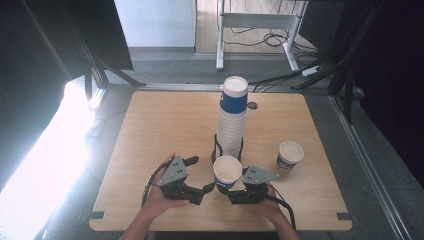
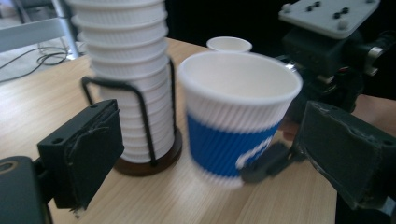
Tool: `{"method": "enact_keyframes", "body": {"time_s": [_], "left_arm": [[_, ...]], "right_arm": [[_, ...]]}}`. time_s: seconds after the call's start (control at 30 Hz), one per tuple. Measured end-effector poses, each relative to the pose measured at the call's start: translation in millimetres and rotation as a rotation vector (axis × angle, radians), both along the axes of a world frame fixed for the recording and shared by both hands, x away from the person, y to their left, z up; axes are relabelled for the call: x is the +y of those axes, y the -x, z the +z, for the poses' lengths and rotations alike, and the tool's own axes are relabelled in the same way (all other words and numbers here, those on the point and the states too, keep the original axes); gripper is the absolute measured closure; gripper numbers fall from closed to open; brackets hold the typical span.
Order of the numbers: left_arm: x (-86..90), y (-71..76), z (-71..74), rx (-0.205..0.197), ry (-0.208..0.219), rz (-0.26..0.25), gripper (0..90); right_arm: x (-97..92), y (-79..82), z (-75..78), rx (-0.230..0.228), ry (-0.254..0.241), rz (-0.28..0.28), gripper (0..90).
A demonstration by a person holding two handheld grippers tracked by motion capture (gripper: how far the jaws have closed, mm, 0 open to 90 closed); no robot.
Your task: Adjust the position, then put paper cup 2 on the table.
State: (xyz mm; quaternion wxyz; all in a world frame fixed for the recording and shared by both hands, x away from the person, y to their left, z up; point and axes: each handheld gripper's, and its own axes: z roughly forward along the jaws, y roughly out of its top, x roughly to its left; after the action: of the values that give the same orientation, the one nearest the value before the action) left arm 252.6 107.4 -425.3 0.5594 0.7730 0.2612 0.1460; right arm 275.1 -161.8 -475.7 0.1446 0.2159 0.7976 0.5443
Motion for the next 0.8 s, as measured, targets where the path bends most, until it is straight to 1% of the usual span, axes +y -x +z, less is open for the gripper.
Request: {"method": "enact_keyframes", "body": {"time_s": [0.03, 0.07, 0.13, 0.2, 0.3, 0.43, 0.53, 0.6, 0.67, 0.8], "left_arm": [[3.3, -1.2, -3.0, 0.013, 0.010, 0.007, 6.7], [5.5, -3.0, -5.5, 0.025, 0.006, 0.015, 7.0], [9.0, -4.8, -8.9, 0.028, -0.012, 0.036, 7.0], [10.9, -6.1, -10.6, 0.038, -0.006, 0.043, 7.0], [12.5, -8.0, -14.1, 0.046, -0.019, 0.060, 7.1], [14.4, -10.9, -19.2, 0.069, -0.019, 0.080, 7.1], [16.4, -13.3, -20.8, 0.078, -0.017, 0.098, 7.2], [18.0, -14.9, -21.1, 0.086, -0.014, 0.114, 7.3], [20.0, -15.3, -21.0, 0.094, -0.004, 0.130, 7.3], [22.6, -13.2, -20.8, 0.096, 0.000, 0.140, 8.1]], "right_arm": [[-2.3, -0.3, 0.6, -0.002, -0.004, -0.011, 27.4], [-4.6, -0.4, 1.3, -0.003, -0.009, -0.020, 27.4], [-8.8, -0.5, 2.7, -0.003, -0.021, -0.040, 27.4], [-12.4, 0.4, 4.0, -0.011, -0.023, -0.060, 27.4], [-19.0, 1.9, 5.8, -0.019, -0.025, -0.082, 27.4], [-30.2, 4.0, 6.5, -0.022, -0.036, -0.111, 27.4], [-40.6, 5.2, 7.1, -0.024, -0.041, -0.132, 27.4], [-48.3, 5.2, 8.2, -0.024, -0.054, -0.147, 27.4], [-55.1, 4.6, 9.6, -0.025, -0.062, -0.165, 27.4], [-64.0, 5.2, 10.6, -0.027, -0.065, -0.192, 27.4]]}}
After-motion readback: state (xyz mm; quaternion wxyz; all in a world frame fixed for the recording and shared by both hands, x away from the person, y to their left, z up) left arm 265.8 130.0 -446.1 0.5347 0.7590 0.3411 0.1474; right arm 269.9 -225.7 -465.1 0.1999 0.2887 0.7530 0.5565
